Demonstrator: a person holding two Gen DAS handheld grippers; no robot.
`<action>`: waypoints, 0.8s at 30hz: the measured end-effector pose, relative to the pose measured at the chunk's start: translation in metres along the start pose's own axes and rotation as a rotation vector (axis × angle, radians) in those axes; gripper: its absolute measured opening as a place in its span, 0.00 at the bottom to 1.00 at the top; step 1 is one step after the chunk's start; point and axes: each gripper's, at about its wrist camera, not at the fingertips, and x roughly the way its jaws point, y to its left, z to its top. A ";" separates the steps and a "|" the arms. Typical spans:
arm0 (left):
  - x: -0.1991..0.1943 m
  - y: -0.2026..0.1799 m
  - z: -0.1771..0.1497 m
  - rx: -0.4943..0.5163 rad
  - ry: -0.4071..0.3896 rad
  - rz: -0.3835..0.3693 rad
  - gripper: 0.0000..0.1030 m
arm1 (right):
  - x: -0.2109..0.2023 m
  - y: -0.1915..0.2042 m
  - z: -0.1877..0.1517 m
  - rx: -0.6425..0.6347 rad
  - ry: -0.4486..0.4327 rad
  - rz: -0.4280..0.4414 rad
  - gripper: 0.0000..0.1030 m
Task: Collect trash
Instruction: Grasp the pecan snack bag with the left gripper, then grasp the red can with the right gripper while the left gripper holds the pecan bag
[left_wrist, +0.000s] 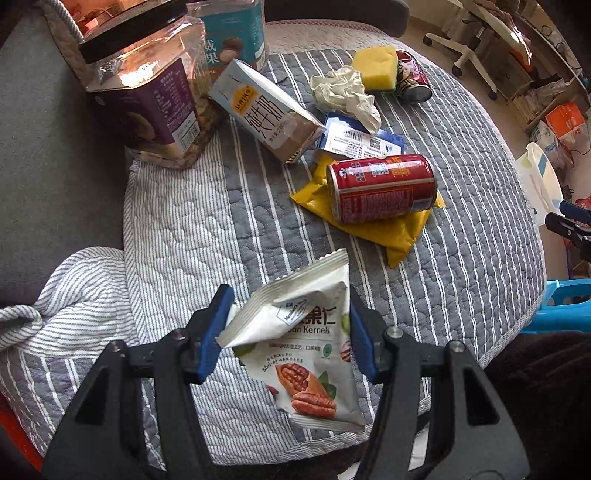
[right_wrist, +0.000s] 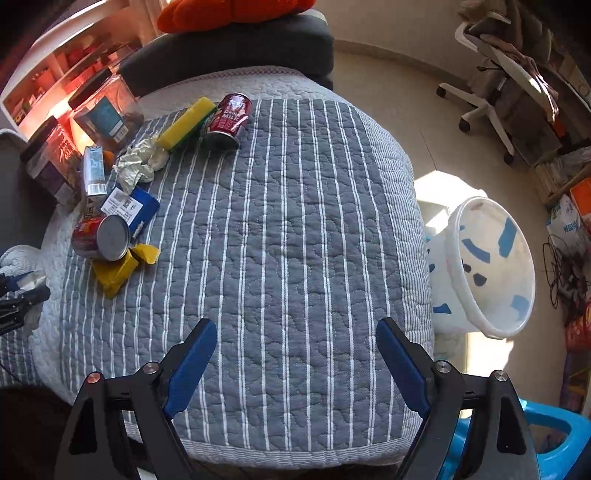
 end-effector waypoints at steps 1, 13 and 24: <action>-0.008 -0.001 0.001 -0.019 -0.008 0.003 0.58 | 0.002 0.011 0.004 -0.010 -0.003 0.010 0.87; -0.036 0.010 -0.010 -0.067 -0.035 0.083 0.58 | 0.020 0.147 0.039 -0.090 -0.047 0.113 0.87; -0.036 0.032 -0.011 -0.105 -0.019 0.094 0.58 | 0.045 0.217 0.059 -0.059 -0.089 0.048 0.96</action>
